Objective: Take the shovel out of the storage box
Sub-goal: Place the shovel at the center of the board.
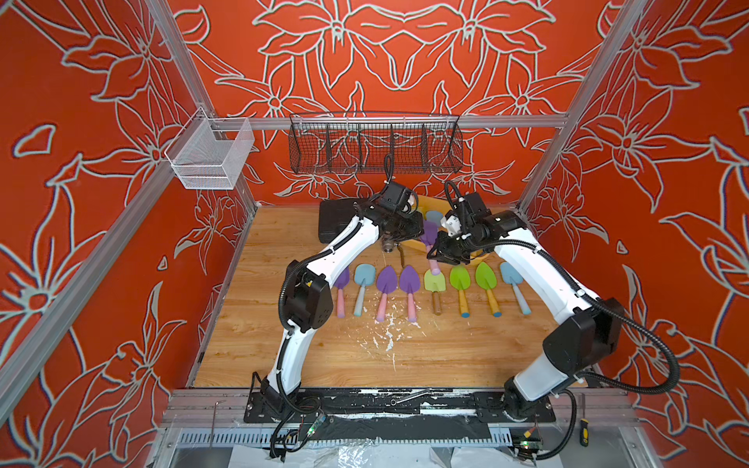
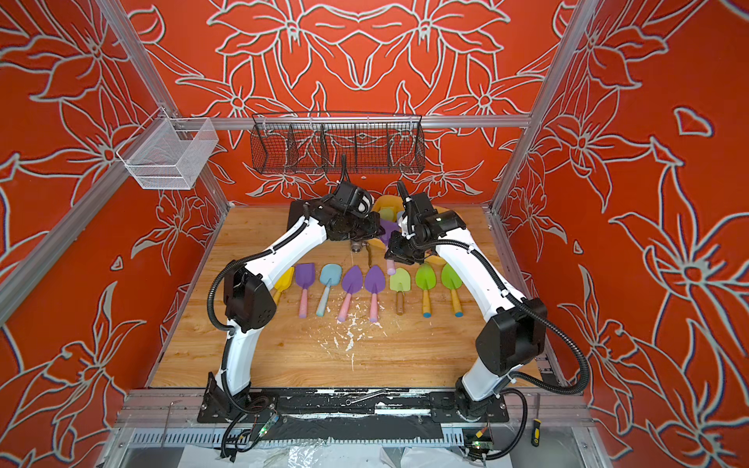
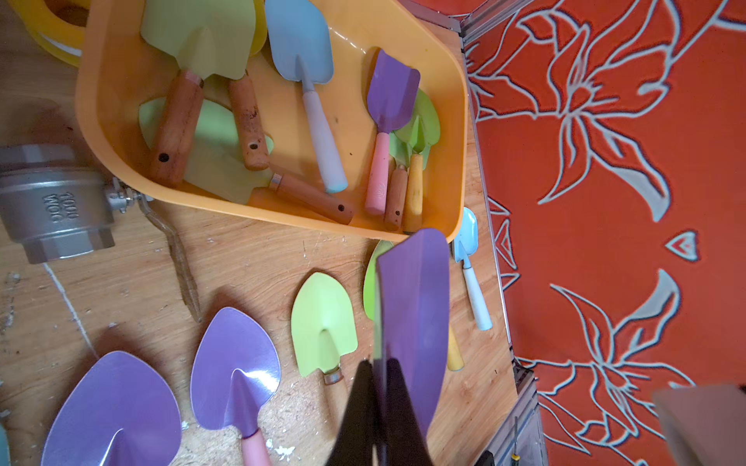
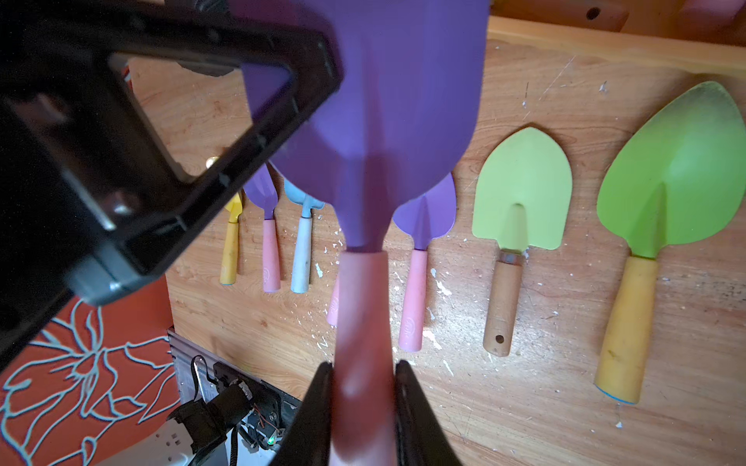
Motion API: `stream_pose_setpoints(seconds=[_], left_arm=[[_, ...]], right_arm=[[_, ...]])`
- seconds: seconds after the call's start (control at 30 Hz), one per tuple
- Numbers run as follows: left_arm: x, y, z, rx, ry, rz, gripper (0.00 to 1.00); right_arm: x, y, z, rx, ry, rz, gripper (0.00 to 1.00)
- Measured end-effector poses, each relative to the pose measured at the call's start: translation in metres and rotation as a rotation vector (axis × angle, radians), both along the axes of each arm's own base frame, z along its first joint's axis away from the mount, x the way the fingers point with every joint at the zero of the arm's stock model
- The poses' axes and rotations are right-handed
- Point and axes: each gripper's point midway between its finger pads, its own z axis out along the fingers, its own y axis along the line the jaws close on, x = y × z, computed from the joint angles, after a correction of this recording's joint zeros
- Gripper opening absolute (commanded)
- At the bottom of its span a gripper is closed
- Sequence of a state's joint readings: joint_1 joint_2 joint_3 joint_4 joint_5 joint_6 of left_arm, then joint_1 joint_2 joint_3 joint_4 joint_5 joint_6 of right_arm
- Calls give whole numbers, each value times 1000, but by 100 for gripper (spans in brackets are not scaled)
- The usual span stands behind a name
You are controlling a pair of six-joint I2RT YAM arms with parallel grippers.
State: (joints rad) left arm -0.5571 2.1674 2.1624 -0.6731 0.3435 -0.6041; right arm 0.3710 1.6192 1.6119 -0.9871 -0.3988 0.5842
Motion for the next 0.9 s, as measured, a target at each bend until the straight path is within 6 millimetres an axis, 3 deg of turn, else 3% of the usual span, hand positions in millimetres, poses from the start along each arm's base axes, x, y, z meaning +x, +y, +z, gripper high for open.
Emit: stream_pose_setpoints(seconds=[0.17, 0.23, 0.37, 0.5, 0.67, 0.9], left_arm=[[-5, 3, -1, 11, -13, -27, 0], [-11, 9, -2, 27, -17, -45, 0], [-22, 26, -3, 46, -17, -59, 0], [-32, 63, 2, 42, -12, -37, 0], [-45, 136, 11, 37, -36, 18, 0], [-78, 237, 3, 98, -49, 99, 0]], right_arm=[[-2, 3, -2, 11, 6, 7, 46], [3, 6, 4, 32, -21, 2, 67], [7, 10, 19, 58, -80, 19, 91], [11, 7, 40, 63, -156, 32, 97], [20, -11, 65, 68, -230, 5, 97], [21, -37, 64, 39, -226, -19, 97]])
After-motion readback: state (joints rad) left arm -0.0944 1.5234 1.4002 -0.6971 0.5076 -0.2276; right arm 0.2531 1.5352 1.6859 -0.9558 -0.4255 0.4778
